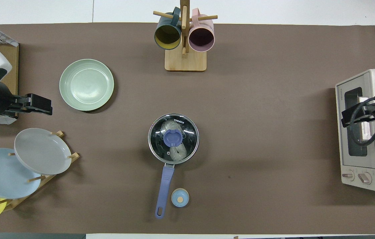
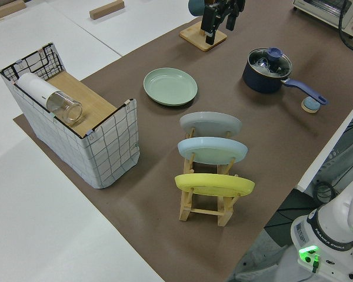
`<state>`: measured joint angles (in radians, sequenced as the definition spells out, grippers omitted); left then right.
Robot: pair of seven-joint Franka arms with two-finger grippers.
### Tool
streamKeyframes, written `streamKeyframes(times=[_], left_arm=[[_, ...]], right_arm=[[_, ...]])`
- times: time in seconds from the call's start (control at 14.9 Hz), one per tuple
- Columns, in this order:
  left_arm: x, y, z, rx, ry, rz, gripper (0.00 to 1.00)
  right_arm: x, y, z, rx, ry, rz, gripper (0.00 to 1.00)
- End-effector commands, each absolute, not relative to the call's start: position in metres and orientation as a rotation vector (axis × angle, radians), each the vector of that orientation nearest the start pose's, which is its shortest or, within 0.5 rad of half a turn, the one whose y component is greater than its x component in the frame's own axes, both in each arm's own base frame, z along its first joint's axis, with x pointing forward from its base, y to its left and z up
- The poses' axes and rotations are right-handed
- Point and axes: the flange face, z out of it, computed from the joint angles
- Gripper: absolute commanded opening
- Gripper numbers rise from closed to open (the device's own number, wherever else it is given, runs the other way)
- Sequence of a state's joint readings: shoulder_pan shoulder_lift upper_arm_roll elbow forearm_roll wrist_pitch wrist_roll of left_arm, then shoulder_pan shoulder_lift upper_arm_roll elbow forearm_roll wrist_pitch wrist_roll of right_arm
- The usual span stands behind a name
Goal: Transfer vermicelli from plate to pot
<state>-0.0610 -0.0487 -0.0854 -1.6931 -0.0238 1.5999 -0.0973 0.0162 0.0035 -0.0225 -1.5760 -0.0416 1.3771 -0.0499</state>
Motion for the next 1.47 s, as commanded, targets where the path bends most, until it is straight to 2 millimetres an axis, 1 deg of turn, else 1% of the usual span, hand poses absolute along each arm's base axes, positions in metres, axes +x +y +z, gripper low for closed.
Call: streamKeyframes(times=[0.0,0.33,0.54,0.74,1.41], left_arm=[[0.5273,-0.08,0.5992,-3.133,0.069,0.052,1.0],[0.5274,-0.0792,0.5992,-3.134,0.067,0.052,1.0],[0.5273,-0.0791,0.5985,-3.133,0.067,0.055,1.0],[0.5274,-0.0792,0.5992,-3.134,0.067,0.052,1.0],[0.5274,-0.0792,0.5992,-3.134,0.067,0.052,1.0]], right_arm=[[0.5274,-0.0167,0.6238,-3.159,-0.078,0.305,1.0],[0.5279,-0.0142,0.6252,-3.153,-0.082,0.289,1.0],[0.5284,-0.0195,0.6258,-3.151,-0.057,0.283,1.0],[0.5302,-0.0195,0.6291,-3.154,-0.054,0.259,1.0],[0.5294,-0.0179,0.6242,-3.16,-0.056,0.262,1.0]])
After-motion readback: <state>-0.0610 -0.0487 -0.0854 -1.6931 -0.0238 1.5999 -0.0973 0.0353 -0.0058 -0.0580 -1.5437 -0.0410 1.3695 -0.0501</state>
